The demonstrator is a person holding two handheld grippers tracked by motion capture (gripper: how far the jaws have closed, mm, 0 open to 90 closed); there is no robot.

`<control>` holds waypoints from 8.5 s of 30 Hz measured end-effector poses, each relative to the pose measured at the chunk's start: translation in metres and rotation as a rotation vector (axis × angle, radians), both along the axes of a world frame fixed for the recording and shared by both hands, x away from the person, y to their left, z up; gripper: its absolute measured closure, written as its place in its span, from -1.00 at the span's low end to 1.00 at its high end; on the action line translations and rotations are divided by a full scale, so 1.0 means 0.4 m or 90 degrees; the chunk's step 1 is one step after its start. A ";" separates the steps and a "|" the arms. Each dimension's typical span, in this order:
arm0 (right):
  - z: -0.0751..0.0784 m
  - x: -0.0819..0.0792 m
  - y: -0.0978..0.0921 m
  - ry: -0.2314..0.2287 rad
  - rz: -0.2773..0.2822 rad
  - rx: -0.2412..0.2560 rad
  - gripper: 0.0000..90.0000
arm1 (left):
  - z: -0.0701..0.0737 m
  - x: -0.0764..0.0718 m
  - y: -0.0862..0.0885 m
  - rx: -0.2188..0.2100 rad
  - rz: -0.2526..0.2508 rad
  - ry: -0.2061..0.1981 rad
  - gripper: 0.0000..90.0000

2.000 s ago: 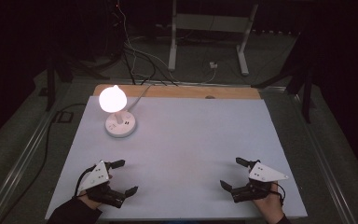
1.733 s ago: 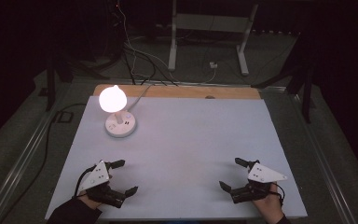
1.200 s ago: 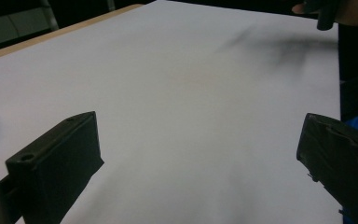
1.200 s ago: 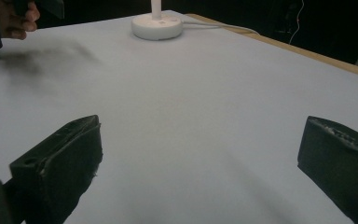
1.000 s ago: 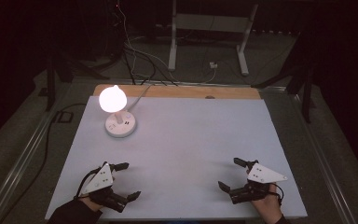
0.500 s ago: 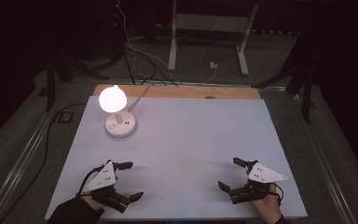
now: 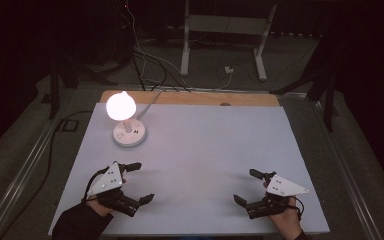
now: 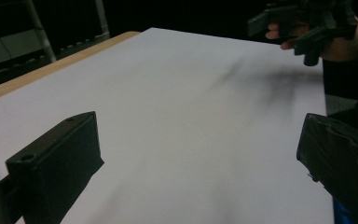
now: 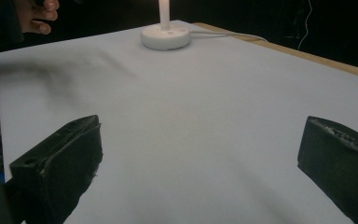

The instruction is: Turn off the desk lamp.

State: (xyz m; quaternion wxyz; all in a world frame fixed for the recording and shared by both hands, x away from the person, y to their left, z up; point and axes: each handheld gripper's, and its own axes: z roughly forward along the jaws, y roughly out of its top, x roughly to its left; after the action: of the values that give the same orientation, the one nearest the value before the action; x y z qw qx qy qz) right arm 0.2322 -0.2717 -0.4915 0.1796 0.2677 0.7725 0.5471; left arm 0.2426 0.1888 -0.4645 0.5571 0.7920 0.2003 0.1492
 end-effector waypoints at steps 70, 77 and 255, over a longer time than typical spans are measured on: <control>-0.003 0.003 -0.001 0.011 0.011 0.008 -1.00 | -0.017 0.314 0.035 0.030 0.405 0.085 -0.56; -0.004 0.003 -0.001 0.012 0.011 0.008 -1.00 | -0.032 0.327 0.031 0.054 0.425 0.085 -0.09; -0.008 0.004 0.001 0.028 0.020 0.001 -1.00 | -0.123 0.366 0.062 0.130 0.424 0.123 1.00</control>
State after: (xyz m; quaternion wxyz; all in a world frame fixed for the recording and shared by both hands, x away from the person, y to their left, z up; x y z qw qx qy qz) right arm 0.2337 -0.2713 -0.4945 0.1538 0.2677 0.7797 0.5447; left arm 0.3891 0.2135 -0.5137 0.3744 0.7451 0.4835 0.2662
